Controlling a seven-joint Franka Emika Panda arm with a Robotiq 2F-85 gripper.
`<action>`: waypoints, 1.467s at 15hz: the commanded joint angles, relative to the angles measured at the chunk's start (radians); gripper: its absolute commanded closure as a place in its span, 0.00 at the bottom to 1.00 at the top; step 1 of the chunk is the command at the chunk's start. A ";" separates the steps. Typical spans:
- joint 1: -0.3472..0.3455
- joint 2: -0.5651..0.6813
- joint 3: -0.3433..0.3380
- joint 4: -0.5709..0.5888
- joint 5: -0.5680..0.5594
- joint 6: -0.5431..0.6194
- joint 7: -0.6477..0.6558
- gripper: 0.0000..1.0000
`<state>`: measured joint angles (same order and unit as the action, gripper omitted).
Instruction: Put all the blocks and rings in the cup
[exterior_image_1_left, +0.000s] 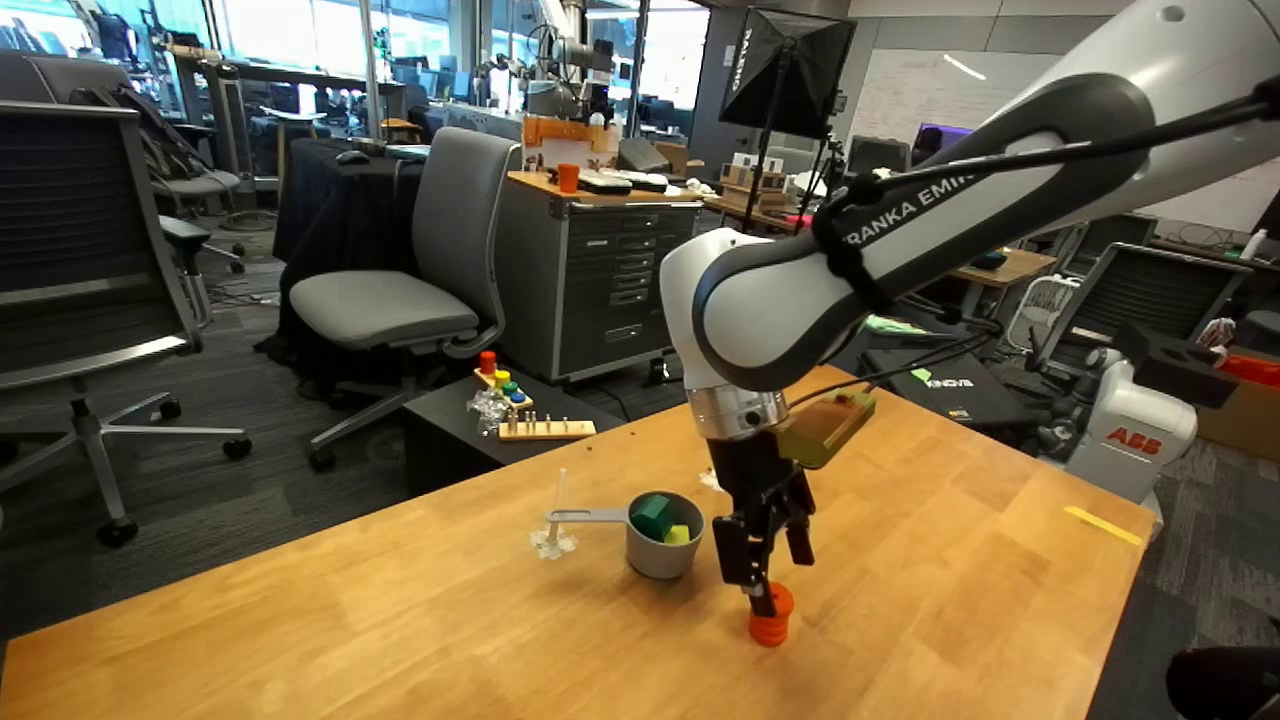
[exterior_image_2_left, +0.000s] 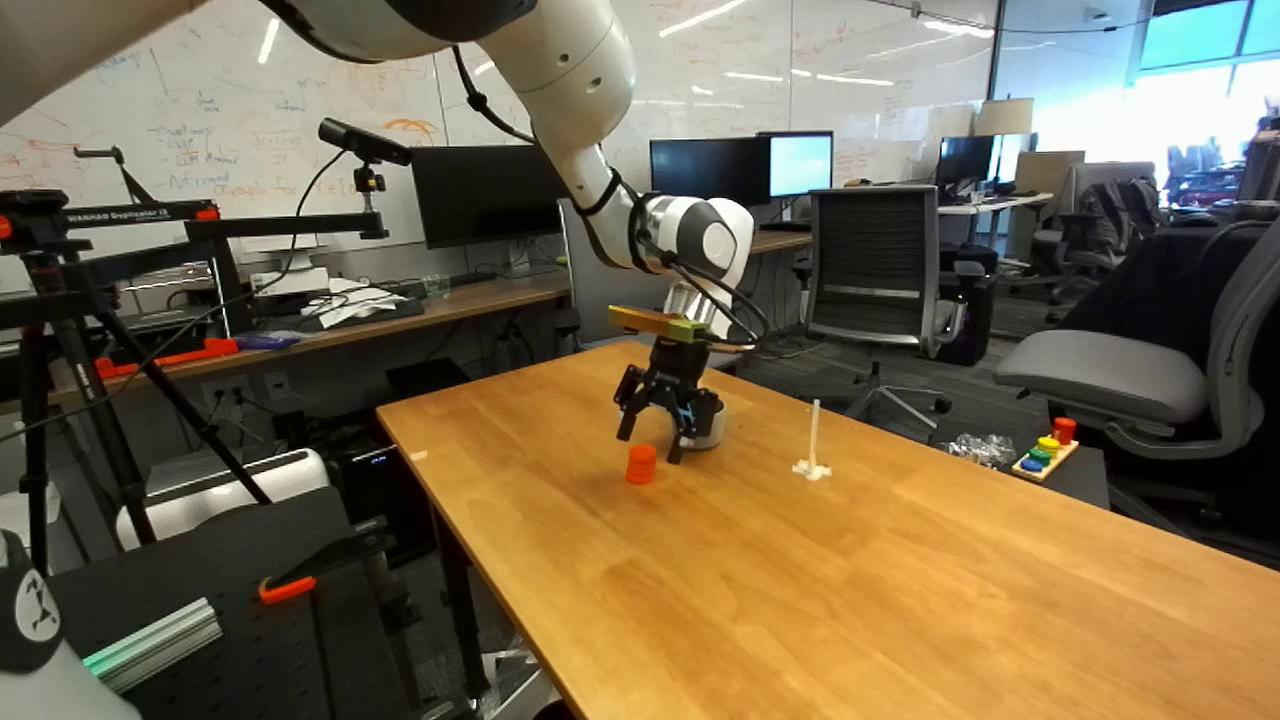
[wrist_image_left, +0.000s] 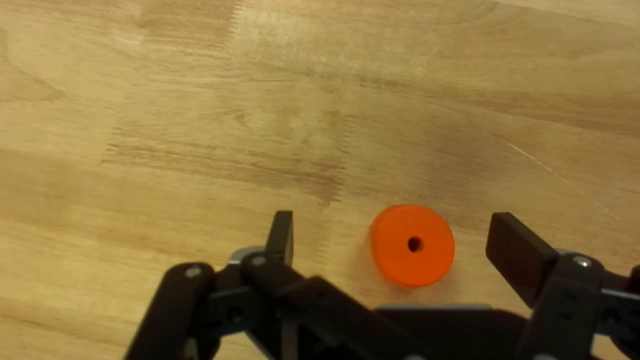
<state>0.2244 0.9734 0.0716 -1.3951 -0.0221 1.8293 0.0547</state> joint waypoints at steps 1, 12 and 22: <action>-0.007 0.014 0.016 0.011 -0.009 0.010 -0.030 0.00; -0.009 0.038 0.016 0.009 -0.010 0.008 -0.048 0.00; -0.003 0.045 0.009 0.011 -0.022 0.013 -0.050 0.00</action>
<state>0.2222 1.0134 0.0754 -1.3948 -0.0222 1.8349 0.0169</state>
